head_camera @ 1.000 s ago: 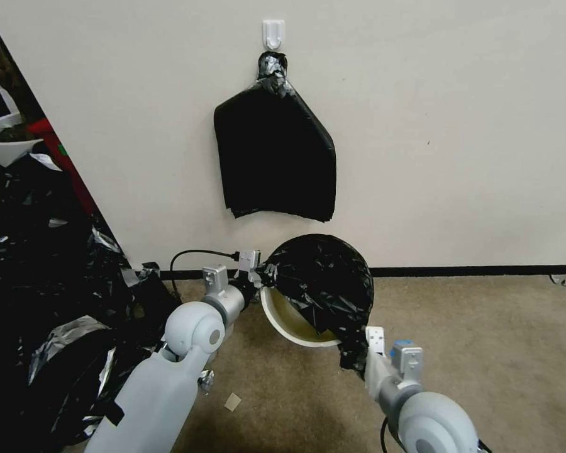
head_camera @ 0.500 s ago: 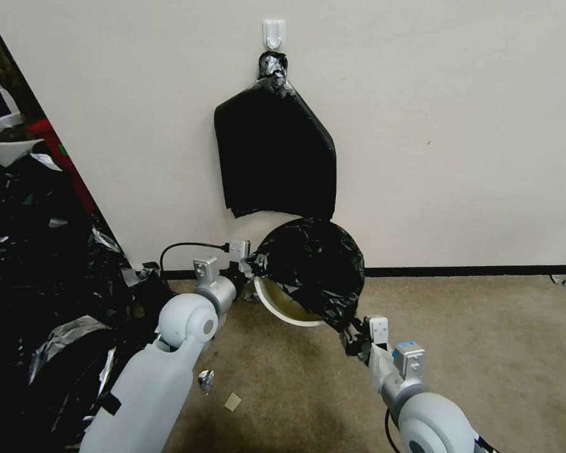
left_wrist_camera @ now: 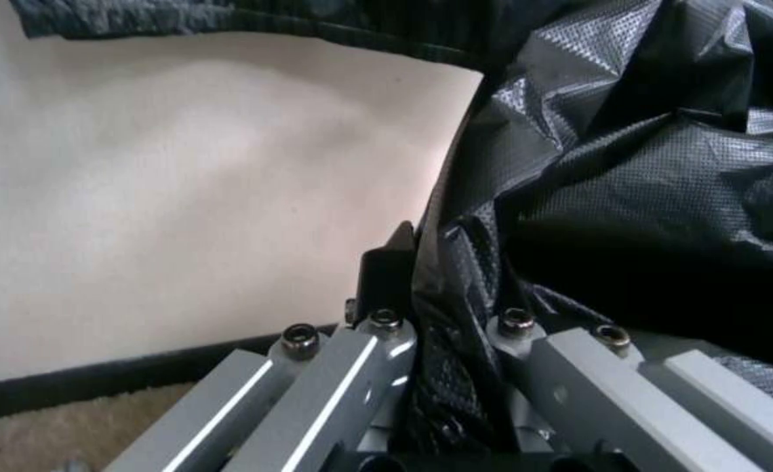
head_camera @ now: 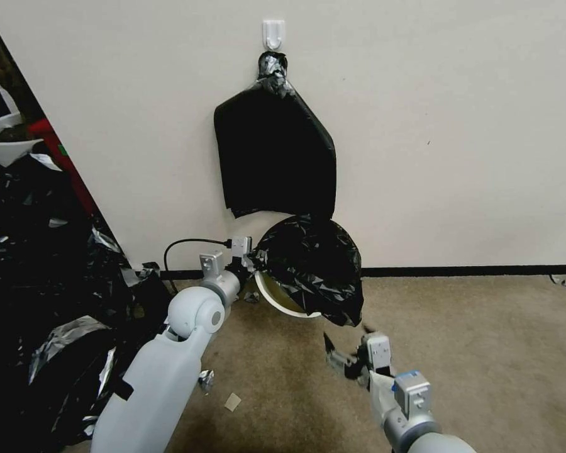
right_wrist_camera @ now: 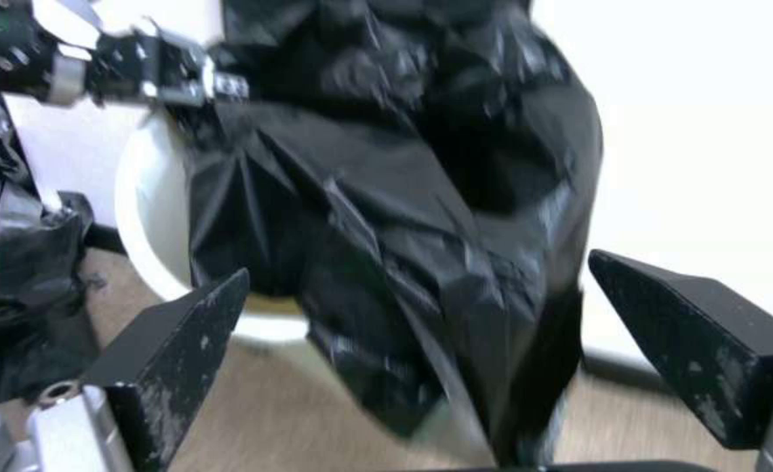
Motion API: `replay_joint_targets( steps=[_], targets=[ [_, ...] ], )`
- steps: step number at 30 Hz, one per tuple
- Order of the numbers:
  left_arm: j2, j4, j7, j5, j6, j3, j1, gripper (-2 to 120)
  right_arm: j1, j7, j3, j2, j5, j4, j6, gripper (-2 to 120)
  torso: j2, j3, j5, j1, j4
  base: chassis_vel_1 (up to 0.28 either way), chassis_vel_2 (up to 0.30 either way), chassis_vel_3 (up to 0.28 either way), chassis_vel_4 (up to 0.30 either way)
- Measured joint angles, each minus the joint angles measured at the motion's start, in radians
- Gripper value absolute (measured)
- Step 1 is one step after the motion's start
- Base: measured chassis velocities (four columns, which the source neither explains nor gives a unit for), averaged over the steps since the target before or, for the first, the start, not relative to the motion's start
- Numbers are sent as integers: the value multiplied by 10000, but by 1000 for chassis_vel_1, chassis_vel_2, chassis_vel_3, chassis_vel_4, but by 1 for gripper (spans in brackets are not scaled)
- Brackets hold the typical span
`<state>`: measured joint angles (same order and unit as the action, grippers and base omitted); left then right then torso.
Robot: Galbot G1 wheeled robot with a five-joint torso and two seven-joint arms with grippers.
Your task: Place a trash bag onto the trash bin.
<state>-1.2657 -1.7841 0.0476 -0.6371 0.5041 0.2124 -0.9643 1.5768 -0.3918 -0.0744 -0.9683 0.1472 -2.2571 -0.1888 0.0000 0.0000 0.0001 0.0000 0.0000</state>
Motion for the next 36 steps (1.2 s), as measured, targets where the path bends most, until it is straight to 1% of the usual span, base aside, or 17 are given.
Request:
replay_joint_targets(
  steps=[4,8,13,15,16,19,20,22,24,26,28,30,32,33,34,35,36],
  targets=[
    [-18,-64,65,-224,81,27,-16,4,-37,339,-57,-3,-265,108,92,100,0,0,0,0,1,0,0,0,0],
    [-17,-169,97,-366,194,63,-36,4,-19,624,-15,18,-151,143,50,88,0,0,0,0,0,0,0,0,0],
    [-36,-257,143,-488,244,78,-54,4,-99,684,-42,24,-81,234,-82,80,0,0,0,0,0,0,0,0,0],
    [-45,-293,194,-548,263,82,-57,4,-142,697,-49,5,-45,293,-47,70,0,0,0,0,0,0,0,0,0],
    [-45,-293,194,-548,263,82,-57,4,-142,697,-49,5,-45,293,-47,70,0,0,0,0,0,0,0,0,0],
    [-45,-295,248,-615,279,83,-42,4,-128,706,-34,-19,-46,302,50,57,0,0,0,0,0,0,0,0,0],
    [-45,-295,248,-615,279,83,-42,4,-128,706,-34,-19,-46,302,50,57,0,0,0,0,0,0,0,0,0],
    [-69,-295,312,-683,283,87,-24,4,-85,706,22,-41,-86,330,132,45,0,0,-1,0,0,0,0,0,0],
    [-77,-295,326,-703,285,87,-22,4,-76,706,44,-47,-104,344,155,42,0,0,0,0,0,0,0,0,0],
    [-113,-294,399,-791,298,87,-14,4,-52,706,180,-80,-204,442,301,32,0,0,0,0,0,0,0,0,0],
    [-119,-294,412,-806,299,87,-11,4,-50,707,207,-88,-227,463,341,30,0,0,-1,0,0,0,0,0,0],
    [-141,-294,463,-868,303,89,1,4,-42,750,303,-127,-332,556,531,18,0,0,-1,-1,0,0,0,0,0],
    [-144,-294,473,-883,304,90,3,4,-40,793,328,-138,-362,586,610,16,0,0,-1,0,0,0,0,0,0],
    [-173,-295,557,-1018,318,96,20,4,-31,1089,438,-185,-502,765,1025,10,0,0,-1,0,0,0,0,0,0],
    [-226,-325,707,-1284,379,100,32,4,-82,1888,563,-255,-706,1119,1694,2,0,0,-2,0,-1,0,0,0,0],
    [-226,-325,707,-1284,379,100,32,4,-82,1888,563,-255,-706,1119,1694,2,0,0,-2,0,-1,0,0,0,0],
    [-268,-372,770,-1444,431,99,25,4,-175,2436,605,-302,-809,1362,2048,0,0,0,-1,-1,0,0,0,0,0]
  ],
)
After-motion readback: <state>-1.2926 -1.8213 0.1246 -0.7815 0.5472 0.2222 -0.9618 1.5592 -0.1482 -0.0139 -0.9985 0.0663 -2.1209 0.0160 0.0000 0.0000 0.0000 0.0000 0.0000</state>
